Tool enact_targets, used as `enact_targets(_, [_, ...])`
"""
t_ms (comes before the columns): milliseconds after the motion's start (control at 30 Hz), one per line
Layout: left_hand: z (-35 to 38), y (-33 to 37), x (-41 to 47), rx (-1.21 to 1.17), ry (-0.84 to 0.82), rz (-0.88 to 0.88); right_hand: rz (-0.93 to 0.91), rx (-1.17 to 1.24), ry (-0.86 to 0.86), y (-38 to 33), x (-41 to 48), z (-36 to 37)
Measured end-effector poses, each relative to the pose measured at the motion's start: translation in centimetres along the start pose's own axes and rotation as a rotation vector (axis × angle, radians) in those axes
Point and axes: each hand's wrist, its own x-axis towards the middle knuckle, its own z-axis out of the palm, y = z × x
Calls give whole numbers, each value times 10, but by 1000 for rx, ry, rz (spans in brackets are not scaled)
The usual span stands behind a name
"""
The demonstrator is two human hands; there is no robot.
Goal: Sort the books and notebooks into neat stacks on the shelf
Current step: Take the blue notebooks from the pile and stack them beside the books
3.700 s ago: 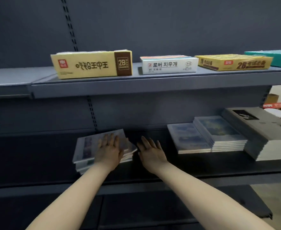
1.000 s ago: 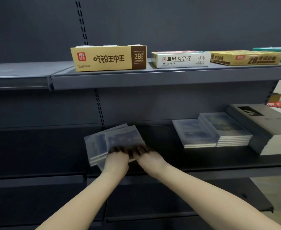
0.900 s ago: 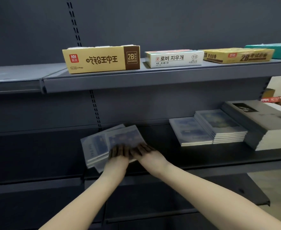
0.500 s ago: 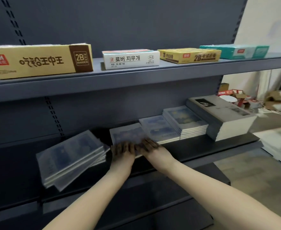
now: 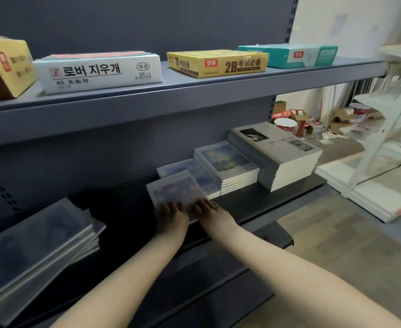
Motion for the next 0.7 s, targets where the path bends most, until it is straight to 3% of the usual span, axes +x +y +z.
enact_targets(33, [-7,4,-2,-5,-6,-38,14,1,-54,1,4,-2])
enact_targets(267, [-2,2,8,178,62,-59,67,28,21,5,20,10])
enact_targets(467, [2,1,26,233,154,-18,97,67,-100,19,33,17])
enact_targets(700, [-15,3,40,157,42,40,67,43,-121,27,45,-2])
